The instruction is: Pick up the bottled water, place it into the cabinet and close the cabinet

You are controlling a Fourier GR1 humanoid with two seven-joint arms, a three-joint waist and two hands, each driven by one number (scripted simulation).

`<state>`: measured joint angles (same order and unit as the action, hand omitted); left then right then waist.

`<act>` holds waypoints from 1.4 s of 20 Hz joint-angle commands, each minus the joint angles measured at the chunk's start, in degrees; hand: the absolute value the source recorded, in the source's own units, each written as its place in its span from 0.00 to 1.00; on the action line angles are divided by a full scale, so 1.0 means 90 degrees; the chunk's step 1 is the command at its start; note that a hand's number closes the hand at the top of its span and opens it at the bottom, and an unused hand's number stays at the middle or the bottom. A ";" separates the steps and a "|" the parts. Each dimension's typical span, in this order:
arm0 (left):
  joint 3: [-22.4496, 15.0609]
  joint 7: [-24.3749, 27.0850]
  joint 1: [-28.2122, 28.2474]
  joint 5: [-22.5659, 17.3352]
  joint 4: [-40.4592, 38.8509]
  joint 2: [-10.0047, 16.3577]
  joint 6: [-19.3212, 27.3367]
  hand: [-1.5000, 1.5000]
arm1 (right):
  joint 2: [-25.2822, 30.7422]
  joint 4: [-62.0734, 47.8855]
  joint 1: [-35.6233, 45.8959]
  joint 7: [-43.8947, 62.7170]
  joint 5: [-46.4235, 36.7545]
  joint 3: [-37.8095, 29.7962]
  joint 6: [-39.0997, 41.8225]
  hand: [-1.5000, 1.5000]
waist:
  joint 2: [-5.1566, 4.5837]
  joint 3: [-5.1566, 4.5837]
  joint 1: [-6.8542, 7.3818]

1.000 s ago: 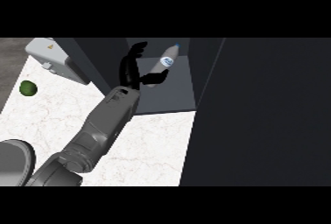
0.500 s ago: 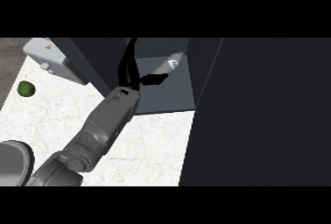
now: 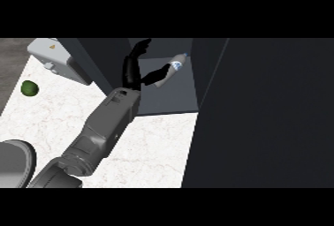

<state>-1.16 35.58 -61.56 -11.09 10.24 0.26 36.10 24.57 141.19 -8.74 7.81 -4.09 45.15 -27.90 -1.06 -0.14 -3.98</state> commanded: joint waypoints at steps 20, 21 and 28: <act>-0.1111 -0.0177 0.1676 -0.1992 0.2813 -0.0029 -0.3488 1.00 | 0.0418 0.0584 -0.0145 0.0556 -0.0550 0.0013 -0.0345 0.00 | 0.0219 0.0008 0.0462; -0.0851 -0.0359 0.1727 -0.1762 0.3126 0.0054 -0.3444 1.00 | 0.0523 0.0597 -0.0644 -0.0148 -0.0462 0.0114 -0.0402 0.00 | 0.0239 0.0022 0.0540; -0.1539 -0.0500 0.3589 -0.2009 0.5028 0.0199 -0.3429 1.00 | 0.0731 0.0764 -0.0280 0.0394 -0.0444 -0.0102 -0.0448 0.00 | 0.0288 0.0007 0.0747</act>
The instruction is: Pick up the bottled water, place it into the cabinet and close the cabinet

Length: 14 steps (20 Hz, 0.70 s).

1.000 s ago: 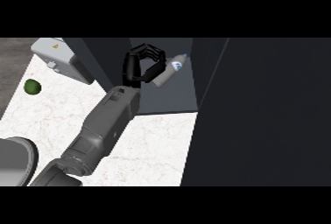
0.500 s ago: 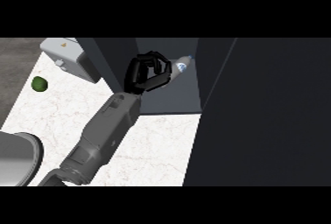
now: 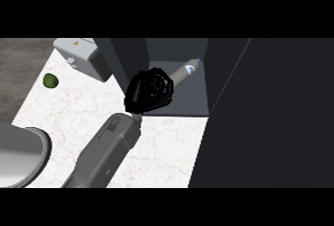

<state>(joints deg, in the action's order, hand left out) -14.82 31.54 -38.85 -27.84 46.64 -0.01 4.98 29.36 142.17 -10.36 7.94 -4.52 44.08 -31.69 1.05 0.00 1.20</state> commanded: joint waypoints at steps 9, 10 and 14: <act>-0.0818 -0.0667 0.3665 -0.0193 0.4107 0.0817 0.0123 1.00 | 0.0560 0.0781 0.0465 0.0836 0.0044 0.0437 0.0640 1.00 | -0.0003 -0.0007 0.0191; -0.0782 -0.0767 0.3778 -0.0275 0.4424 0.0991 0.0033 1.00 | 0.0374 0.0545 0.0635 0.0855 0.0094 0.0711 0.0715 1.00 | -0.0010 -0.0009 0.0226; -0.0682 -0.0623 0.4750 -0.0329 0.5405 0.1466 -0.0004 1.00 | 0.0307 0.0593 0.1112 0.1197 0.0192 0.0990 0.1072 1.00 | -0.0038 -0.0012 0.0188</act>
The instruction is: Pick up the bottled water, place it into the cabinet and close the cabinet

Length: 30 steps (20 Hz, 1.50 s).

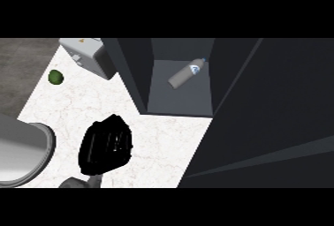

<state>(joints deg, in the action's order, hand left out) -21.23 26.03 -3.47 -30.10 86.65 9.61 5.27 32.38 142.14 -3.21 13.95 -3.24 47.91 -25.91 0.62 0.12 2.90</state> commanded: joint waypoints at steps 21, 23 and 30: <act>0.1285 0.0586 0.4574 -0.0964 0.3845 0.1962 -0.1118 1.00 | -0.3554 -0.2052 0.4154 0.2922 -0.0340 -0.0655 -0.0067 1.00 | -0.0058 -0.0022 -0.0132; 0.1627 0.0826 0.5079 -0.1259 0.3694 0.2232 -0.1726 1.00 | -0.3570 -0.2189 0.4595 0.3258 -0.0203 -0.1246 -0.0027 1.00 | -0.0048 -0.0025 -0.0099; 0.1755 0.0714 0.5152 -0.1262 0.3814 0.1955 -0.1809 1.00 | -0.3590 -0.3906 0.5317 0.2215 0.0978 -0.2565 0.0779 1.00 | -0.0078 -0.0013 -0.0171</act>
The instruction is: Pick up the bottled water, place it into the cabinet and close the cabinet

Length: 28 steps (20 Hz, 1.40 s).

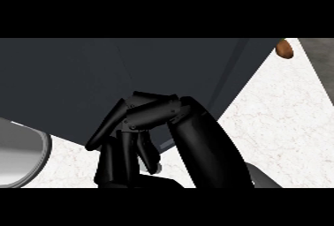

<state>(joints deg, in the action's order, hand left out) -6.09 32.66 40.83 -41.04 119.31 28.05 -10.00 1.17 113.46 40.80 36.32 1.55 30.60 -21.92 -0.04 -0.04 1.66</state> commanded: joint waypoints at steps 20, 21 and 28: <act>0.0951 -0.0138 0.0138 -0.0333 -0.0460 -0.0104 -0.1158 1.00 | 0.0077 -0.5361 0.1726 -0.2607 0.0963 -0.2133 0.1618 1.00 | -0.0055 0.0000 0.0035; 0.1213 -0.0116 0.0226 -0.0685 -0.0519 0.0037 -0.1377 1.00 | 0.0042 -0.5387 0.1478 -0.2757 0.0941 -0.2091 0.1491 1.00 | -0.0058 -0.0001 0.0059; 0.1262 -0.0354 -0.0093 -0.0769 -0.0528 0.0178 -0.1311 1.00 | 0.0040 -0.5994 0.1728 -0.2989 0.0849 -0.2059 0.1395 1.00 | -0.0103 -0.0010 0.0070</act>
<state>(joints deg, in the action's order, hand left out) 4.77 29.60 41.23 -47.60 115.84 29.47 -21.19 -0.03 70.04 56.34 8.80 10.99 15.87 -6.13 2.26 -0.37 2.79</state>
